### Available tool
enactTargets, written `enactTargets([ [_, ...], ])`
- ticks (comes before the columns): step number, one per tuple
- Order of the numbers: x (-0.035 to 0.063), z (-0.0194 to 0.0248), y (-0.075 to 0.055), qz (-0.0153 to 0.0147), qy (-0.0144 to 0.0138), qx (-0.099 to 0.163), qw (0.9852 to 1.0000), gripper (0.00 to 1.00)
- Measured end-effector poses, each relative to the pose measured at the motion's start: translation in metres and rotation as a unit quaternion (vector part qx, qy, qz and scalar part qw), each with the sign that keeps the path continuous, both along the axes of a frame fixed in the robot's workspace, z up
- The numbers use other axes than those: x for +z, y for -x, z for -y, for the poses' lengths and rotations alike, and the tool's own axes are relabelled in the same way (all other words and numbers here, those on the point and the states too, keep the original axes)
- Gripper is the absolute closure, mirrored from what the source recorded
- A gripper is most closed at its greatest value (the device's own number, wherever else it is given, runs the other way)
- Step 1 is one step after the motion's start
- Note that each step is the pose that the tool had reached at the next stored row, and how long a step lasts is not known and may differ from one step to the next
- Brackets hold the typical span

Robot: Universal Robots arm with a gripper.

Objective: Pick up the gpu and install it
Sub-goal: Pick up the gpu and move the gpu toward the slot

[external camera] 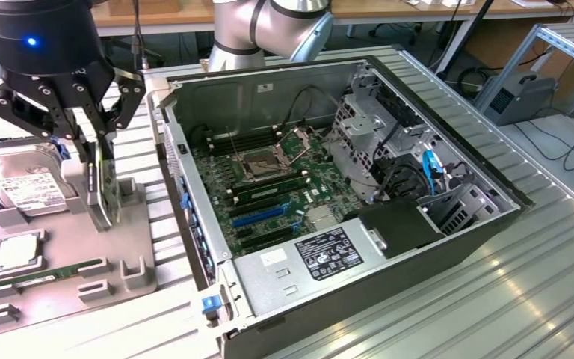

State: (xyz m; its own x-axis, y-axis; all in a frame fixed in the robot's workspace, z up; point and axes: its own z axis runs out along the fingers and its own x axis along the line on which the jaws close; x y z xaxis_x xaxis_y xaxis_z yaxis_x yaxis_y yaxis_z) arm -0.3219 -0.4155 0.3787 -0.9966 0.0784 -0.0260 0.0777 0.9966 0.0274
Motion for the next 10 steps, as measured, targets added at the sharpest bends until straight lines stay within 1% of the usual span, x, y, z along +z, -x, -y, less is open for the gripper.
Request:
enactTargets([
  [10,0.0051,0.0000,0.0000,0.0000,0.0000,0.000,1.0000,0.73],
])
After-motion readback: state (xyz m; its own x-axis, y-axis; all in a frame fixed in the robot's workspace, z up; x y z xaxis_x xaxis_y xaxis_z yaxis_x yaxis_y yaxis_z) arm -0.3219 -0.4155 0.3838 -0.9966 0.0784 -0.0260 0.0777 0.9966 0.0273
